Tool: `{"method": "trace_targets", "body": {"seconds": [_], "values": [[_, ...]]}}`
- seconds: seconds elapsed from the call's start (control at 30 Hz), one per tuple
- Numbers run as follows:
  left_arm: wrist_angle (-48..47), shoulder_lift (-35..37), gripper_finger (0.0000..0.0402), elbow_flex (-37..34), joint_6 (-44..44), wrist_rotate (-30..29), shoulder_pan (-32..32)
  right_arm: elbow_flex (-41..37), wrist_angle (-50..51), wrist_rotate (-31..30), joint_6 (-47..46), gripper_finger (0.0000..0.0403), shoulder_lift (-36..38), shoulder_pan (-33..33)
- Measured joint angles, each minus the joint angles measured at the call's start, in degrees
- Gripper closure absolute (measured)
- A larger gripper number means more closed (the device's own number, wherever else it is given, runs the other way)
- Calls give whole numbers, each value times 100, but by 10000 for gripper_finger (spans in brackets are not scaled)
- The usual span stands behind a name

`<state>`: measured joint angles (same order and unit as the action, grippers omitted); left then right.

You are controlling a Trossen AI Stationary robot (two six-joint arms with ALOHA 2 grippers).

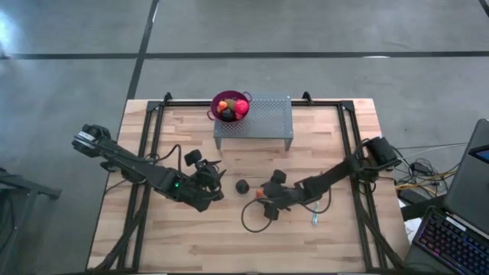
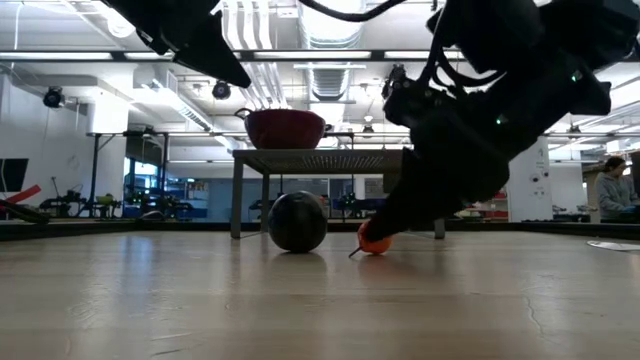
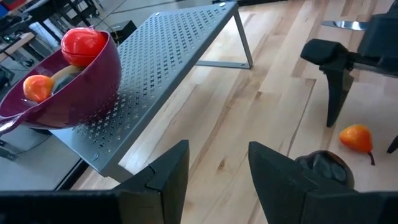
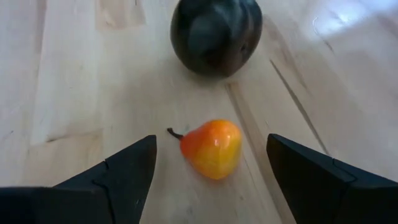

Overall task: Pick & Place Fruit
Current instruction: Put the yellow pear into the purple strainer bowl on the shelf

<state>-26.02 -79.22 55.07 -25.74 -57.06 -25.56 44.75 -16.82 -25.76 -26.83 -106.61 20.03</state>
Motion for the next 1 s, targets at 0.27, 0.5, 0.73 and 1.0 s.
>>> {"method": "trace_targets", "body": {"seconds": [0.27, 0.5, 0.73, 1.0], "values": [[-4, 0, 229, 0, 0, 0, 0, -2, -75, 4, -20, 114, -31, -5], [-4, 0, 229, 0, 0, 0, 0, -2, -74, 7, -22, 137, -31, -37], [-6, 0, 229, 0, 0, 0, 0, -2, -70, 35, -20, 156, -31, -35], [-9, -2, 229, 0, 0, 0, 0, -2, -82, 228, -62, 174, -33, -44]]}}
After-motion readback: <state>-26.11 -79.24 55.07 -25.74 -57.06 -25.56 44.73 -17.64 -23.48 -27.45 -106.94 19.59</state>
